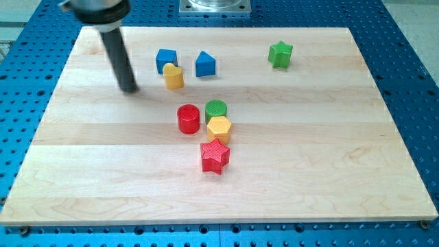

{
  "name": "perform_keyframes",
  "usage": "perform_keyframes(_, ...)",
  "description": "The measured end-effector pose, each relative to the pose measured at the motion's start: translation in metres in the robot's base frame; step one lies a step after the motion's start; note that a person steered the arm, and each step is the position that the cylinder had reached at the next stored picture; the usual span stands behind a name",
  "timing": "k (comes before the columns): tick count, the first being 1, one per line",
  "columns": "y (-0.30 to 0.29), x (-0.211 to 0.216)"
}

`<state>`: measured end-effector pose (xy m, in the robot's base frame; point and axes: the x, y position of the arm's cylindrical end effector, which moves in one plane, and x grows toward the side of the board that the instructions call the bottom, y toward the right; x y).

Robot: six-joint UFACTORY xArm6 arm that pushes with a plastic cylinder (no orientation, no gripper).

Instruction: Move the heart and red circle to the green circle

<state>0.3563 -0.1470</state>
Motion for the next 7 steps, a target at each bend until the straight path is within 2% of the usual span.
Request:
perform_keyframes(1, 0.054, -0.025)
perform_keyframes(2, 0.093, 0.000)
perform_keyframes(4, 0.126, 0.033)
perform_keyframes(5, 0.126, 0.036)
perform_keyframes(6, 0.079, 0.033)
perform_keyframes(7, 0.041, 0.069)
